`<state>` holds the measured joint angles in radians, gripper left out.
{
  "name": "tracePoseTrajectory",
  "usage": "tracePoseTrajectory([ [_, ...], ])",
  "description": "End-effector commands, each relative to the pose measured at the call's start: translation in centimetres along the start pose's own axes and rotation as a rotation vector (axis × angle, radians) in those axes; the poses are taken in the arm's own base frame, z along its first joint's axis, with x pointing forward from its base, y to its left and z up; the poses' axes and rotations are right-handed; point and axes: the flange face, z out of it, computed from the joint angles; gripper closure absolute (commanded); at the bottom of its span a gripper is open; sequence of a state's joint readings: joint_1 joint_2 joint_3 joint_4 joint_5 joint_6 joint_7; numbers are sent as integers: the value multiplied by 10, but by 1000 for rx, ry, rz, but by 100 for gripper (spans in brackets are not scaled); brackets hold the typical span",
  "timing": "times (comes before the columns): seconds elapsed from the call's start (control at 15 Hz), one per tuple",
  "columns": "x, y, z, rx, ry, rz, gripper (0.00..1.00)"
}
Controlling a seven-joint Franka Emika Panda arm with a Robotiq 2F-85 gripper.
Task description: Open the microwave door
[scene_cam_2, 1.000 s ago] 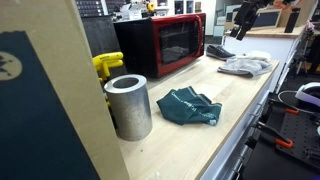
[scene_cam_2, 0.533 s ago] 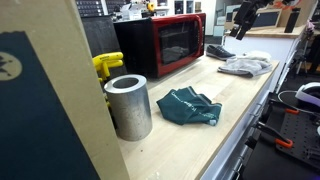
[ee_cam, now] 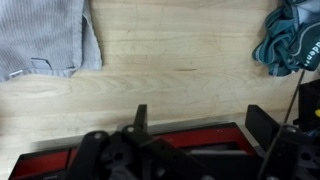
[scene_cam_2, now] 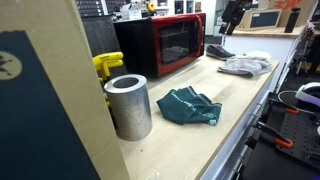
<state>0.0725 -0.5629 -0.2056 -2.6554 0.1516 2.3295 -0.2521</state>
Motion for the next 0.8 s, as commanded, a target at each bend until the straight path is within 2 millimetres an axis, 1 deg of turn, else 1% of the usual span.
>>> tracePoseTrajectory([
  [0.0, 31, 18, 12, -85, -20, -56, 0],
  [0.07, 36, 24, 17, -110, -24, -68, 0],
  [0.2, 43, 41, 22, -178, -27, -100, 0],
  [0.4, 49, 73, 22, -280, -18, -153, 0],
  [0.53, 58, 92, 24, -332, -3, -171, 0],
  [0.73, 73, 112, 22, -383, 32, -188, 0],
])
